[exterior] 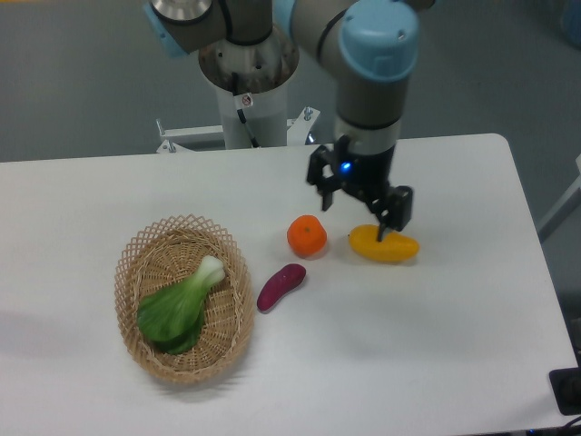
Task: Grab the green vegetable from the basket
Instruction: 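Move the gripper from above the yellow mango toward the wicker basket, then lower the gripper onto the green bok choy and close on it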
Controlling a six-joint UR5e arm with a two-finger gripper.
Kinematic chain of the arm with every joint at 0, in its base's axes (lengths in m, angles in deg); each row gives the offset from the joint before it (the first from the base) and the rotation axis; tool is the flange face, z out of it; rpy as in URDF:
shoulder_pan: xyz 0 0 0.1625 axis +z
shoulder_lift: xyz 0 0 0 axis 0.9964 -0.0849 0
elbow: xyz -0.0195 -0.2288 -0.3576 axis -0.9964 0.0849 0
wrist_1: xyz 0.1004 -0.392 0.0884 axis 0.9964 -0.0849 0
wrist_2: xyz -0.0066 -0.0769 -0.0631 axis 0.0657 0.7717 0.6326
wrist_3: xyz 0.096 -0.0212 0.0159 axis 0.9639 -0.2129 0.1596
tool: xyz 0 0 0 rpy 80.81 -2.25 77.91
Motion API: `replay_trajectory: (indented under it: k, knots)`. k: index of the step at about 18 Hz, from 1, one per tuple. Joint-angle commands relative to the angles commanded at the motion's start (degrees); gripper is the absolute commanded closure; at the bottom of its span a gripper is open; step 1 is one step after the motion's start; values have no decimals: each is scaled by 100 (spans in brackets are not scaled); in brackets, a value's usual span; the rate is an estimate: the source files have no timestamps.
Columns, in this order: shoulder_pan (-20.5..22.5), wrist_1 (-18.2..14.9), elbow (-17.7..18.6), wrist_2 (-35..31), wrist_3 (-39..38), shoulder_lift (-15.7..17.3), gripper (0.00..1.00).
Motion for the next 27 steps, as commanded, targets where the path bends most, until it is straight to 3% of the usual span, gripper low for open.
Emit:
replay_trajectory:
  k: [5, 7, 11, 17, 21, 27]
  knots:
    - [-879, 1107, 650, -61, -1180, -272, 0]
    - [-1178, 1372, 835, -166, -1426, -456, 0]
    - [-1671, 1496, 968, -439, -1611, -738, 0]
    - [-1952, 1531, 1143, -623, -1366, -1081, 0]
    - [-1988, 1794, 1293, -853, -1216, -1160, 0]
    - [-2006, 1926, 1381, -870, -1251, -1275, 0]
